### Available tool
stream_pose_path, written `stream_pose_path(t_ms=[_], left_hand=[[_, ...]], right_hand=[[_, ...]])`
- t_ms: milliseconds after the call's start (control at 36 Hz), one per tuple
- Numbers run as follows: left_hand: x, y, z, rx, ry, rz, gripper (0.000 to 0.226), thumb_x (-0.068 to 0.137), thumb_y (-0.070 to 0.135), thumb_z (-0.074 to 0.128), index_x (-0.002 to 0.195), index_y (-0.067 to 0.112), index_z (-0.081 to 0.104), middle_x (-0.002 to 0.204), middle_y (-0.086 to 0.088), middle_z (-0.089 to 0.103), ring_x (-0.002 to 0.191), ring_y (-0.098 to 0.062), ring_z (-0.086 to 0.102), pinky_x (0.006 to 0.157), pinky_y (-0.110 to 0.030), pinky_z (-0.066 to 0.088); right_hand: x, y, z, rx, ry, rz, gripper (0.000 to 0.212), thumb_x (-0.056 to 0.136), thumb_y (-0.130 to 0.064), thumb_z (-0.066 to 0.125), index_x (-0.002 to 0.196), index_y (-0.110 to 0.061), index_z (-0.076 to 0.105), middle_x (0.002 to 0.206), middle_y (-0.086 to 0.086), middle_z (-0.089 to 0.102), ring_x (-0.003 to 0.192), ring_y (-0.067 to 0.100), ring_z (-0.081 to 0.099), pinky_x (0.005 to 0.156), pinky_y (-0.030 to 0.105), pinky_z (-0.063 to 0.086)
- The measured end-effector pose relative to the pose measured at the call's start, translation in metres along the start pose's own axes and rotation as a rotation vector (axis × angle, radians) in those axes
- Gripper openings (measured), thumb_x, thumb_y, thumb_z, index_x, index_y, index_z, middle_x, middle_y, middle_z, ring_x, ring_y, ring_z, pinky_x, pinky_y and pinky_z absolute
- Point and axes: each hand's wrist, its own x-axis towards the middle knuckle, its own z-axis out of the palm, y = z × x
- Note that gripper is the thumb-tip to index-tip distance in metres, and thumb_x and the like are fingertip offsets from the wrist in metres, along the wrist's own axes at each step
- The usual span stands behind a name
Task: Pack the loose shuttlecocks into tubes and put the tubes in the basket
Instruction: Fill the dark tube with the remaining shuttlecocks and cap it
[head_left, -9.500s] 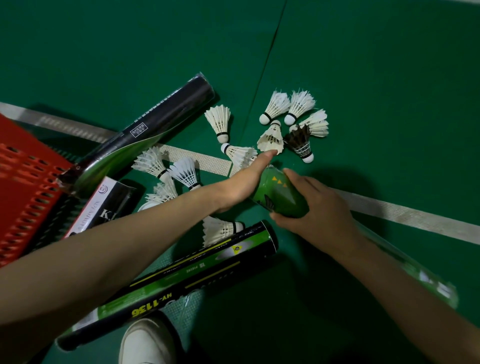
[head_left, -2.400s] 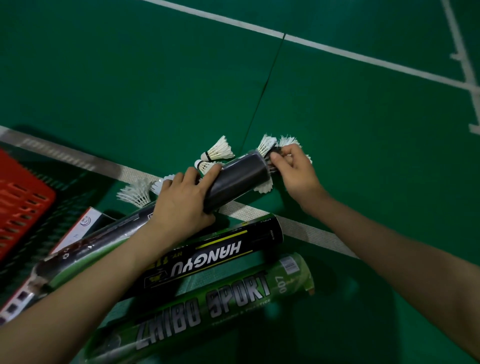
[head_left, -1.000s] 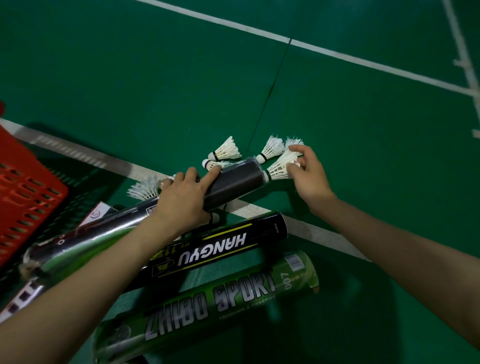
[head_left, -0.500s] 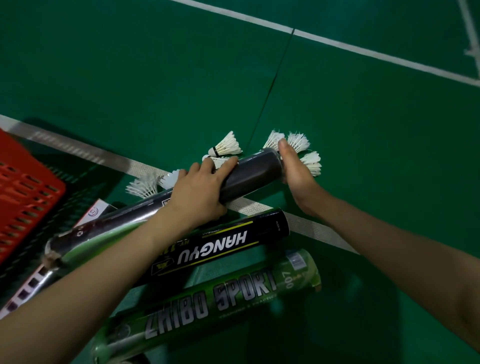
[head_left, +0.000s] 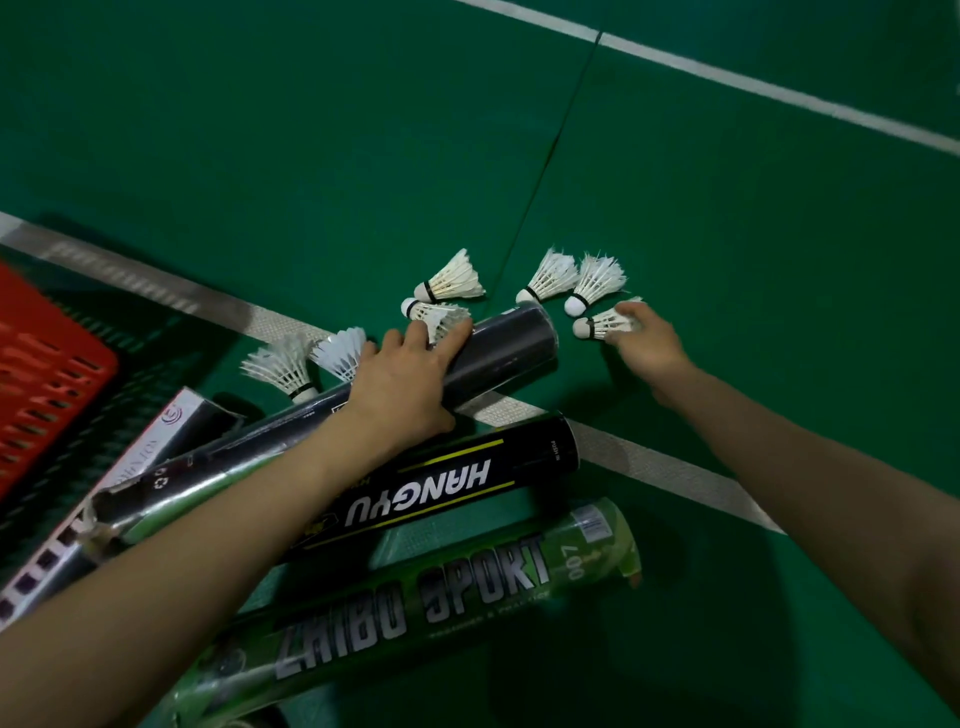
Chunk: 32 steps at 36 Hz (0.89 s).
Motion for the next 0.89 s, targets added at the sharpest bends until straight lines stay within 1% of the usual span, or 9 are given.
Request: stream_pose_path(t_ms=[83, 222, 361, 528, 639, 667, 722, 778, 889], left_hand=[[-0.001, 0.000, -0.001, -0.004, -0.011, -0.007, 0.105, 0.073, 0.048, 0.070, 0.150, 0.033, 0.000, 0.129, -0.013, 0.039, 0.116, -0.033, 0.042, 0.098, -0.047, 0.037], [-0.006, -0.002, -0.002, 0.031, -0.002, -0.011, 0.105, 0.074, 0.044, 0.070, 0.149, 0.033, -0.002, 0.126, -0.013, 0.040, 0.116, -0.033, 0.043, 0.096, -0.046, 0.037], [-0.015, -0.006, -0.003, 0.021, 0.024, 0.002, 0.103, 0.076, 0.048, 0.068, 0.149, 0.033, -0.003, 0.126, -0.011, 0.039, 0.114, -0.031, 0.043, 0.096, -0.045, 0.037], [-0.026, -0.006, -0.014, -0.021, 0.081, 0.036, 0.103, 0.073, 0.049, 0.069, 0.149, 0.034, 0.001, 0.124, -0.011, 0.040, 0.113, -0.031, 0.043, 0.096, -0.043, 0.036], [-0.030, -0.002, -0.022, -0.030, 0.115, 0.062, 0.102, 0.071, 0.045, 0.070, 0.149, 0.034, 0.005, 0.125, -0.010, 0.041, 0.113, -0.031, 0.043, 0.096, -0.043, 0.036], [-0.031, 0.000, -0.024, -0.033, 0.124, 0.067, 0.101, 0.071, 0.044, 0.070, 0.148, 0.035, 0.005, 0.125, -0.010, 0.041, 0.113, -0.031, 0.043, 0.097, -0.043, 0.036], [-0.032, 0.001, -0.026, -0.036, 0.137, 0.071, 0.101, 0.071, 0.044, 0.070, 0.148, 0.035, 0.005, 0.125, -0.009, 0.041, 0.113, -0.030, 0.043, 0.097, -0.043, 0.036], [-0.033, 0.001, -0.027, -0.034, 0.145, 0.066, 0.102, 0.071, 0.043, 0.070, 0.149, 0.035, 0.004, 0.125, -0.009, 0.041, 0.113, -0.030, 0.043, 0.097, -0.042, 0.036], [-0.030, 0.000, -0.029, -0.026, 0.147, 0.050, 0.104, 0.072, 0.042, 0.069, 0.149, 0.035, 0.001, 0.126, -0.010, 0.040, 0.113, -0.030, 0.042, 0.095, -0.042, 0.037]], right_hand=[[-0.002, 0.003, 0.002, 0.024, 0.060, -0.035, 0.040, 0.092, -0.016, 0.057, 0.132, -0.015, 0.052, 0.131, 0.008, 0.053, 0.111, 0.023, 0.053, 0.085, 0.023, 0.038], [-0.015, -0.006, -0.006, 0.160, 0.215, -0.105, 0.013, 0.092, -0.015, 0.058, 0.103, -0.012, 0.063, 0.107, 0.004, 0.061, 0.092, 0.017, 0.056, 0.075, 0.022, 0.039], [-0.032, -0.024, -0.016, 0.257, 0.136, -0.251, 0.029, 0.091, -0.002, 0.048, 0.115, -0.019, 0.052, 0.092, -0.005, 0.048, 0.065, 0.009, 0.044, 0.051, 0.014, 0.037], [-0.057, -0.045, -0.011, 0.341, -0.060, -0.332, 0.040, 0.090, -0.001, 0.045, 0.127, -0.015, 0.044, 0.078, -0.001, 0.047, 0.070, 0.014, 0.043, 0.055, 0.017, 0.036], [-0.070, -0.052, -0.006, 0.316, -0.150, -0.330, 0.037, 0.097, -0.008, 0.039, 0.133, -0.017, 0.043, 0.080, 0.002, 0.047, 0.074, 0.015, 0.042, 0.058, 0.016, 0.036], [-0.072, -0.054, -0.005, 0.314, -0.158, -0.332, 0.036, 0.099, -0.012, 0.038, 0.134, -0.018, 0.043, 0.085, 0.000, 0.050, 0.077, 0.014, 0.044, 0.062, 0.015, 0.037], [-0.077, -0.057, -0.004, 0.315, -0.158, -0.330, 0.034, 0.103, -0.025, 0.034, 0.135, -0.020, 0.043, 0.115, 0.000, 0.053, 0.102, 0.013, 0.049, 0.084, 0.019, 0.038], [-0.082, -0.061, -0.004, 0.331, -0.160, -0.328, 0.038, 0.103, -0.035, 0.030, 0.136, -0.020, 0.040, 0.134, -0.001, 0.045, 0.124, 0.014, 0.041, 0.098, 0.024, 0.029], [-0.086, -0.065, -0.001, 0.343, -0.267, -0.321, 0.051, 0.102, -0.045, 0.022, 0.146, -0.019, 0.026, 0.131, -0.013, 0.034, 0.123, 0.004, 0.030, 0.104, 0.020, 0.018]])
